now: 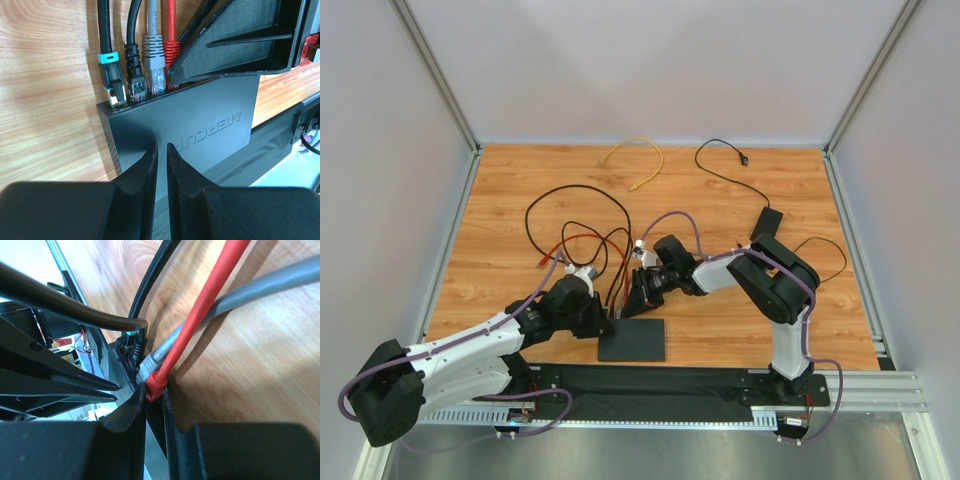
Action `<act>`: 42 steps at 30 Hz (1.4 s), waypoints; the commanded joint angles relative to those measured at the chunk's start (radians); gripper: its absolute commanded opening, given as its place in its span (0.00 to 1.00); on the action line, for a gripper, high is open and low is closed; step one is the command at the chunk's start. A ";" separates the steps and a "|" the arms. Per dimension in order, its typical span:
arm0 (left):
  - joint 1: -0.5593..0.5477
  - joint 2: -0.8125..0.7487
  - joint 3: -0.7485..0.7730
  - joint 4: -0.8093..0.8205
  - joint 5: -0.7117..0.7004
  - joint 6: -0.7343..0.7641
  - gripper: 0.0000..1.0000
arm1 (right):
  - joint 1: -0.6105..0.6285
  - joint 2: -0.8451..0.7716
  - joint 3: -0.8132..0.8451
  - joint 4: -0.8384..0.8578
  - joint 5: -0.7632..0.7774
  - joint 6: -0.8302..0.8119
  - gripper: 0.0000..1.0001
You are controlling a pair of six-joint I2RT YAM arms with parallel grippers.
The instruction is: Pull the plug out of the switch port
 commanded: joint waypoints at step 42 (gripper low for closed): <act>-0.004 0.049 -0.038 0.012 0.018 -0.022 0.11 | -0.025 -0.010 -0.197 0.516 0.204 0.199 0.00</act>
